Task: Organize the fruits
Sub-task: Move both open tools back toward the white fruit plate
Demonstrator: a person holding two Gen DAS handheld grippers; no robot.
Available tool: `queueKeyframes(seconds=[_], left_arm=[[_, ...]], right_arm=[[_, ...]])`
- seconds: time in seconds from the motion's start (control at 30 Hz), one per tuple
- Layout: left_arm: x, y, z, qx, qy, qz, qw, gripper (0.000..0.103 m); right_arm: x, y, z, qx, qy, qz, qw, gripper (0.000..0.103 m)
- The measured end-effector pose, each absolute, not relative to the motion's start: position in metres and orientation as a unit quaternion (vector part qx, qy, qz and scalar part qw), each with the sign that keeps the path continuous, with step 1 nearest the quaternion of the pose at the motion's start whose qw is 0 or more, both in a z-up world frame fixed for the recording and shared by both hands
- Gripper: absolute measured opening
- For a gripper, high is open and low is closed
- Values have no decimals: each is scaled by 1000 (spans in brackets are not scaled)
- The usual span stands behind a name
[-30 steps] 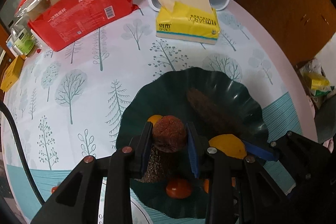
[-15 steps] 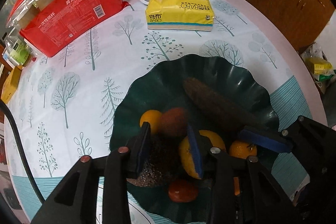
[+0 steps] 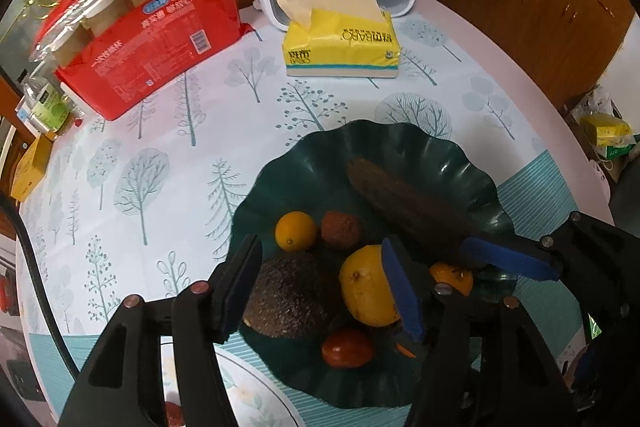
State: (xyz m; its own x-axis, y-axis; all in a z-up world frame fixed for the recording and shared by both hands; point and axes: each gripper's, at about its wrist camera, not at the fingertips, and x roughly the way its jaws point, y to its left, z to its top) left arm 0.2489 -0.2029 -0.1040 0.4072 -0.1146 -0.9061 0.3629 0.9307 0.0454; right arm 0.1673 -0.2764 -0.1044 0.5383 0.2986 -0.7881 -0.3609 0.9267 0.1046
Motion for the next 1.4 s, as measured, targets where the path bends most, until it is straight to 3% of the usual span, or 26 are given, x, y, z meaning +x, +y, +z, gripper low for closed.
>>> queueKeyframes(seconds=[0.27, 0.73, 1.2, 1.4], left_arm=[[231, -178, -79, 96, 509, -125, 846, 64], [175, -138, -24, 58, 475, -119, 870, 83], [135, -44, 57, 13, 423, -114, 899, 89], [124, 11, 63, 15, 416, -94, 904, 89]], right_arm=[[156, -279, -95, -31, 438, 175, 881, 57], [126, -286, -69, -5, 432, 144, 890, 57], [89, -267, -8, 57, 398, 120, 908, 57], [82, -222, -5, 64, 399, 127, 906, 57]])
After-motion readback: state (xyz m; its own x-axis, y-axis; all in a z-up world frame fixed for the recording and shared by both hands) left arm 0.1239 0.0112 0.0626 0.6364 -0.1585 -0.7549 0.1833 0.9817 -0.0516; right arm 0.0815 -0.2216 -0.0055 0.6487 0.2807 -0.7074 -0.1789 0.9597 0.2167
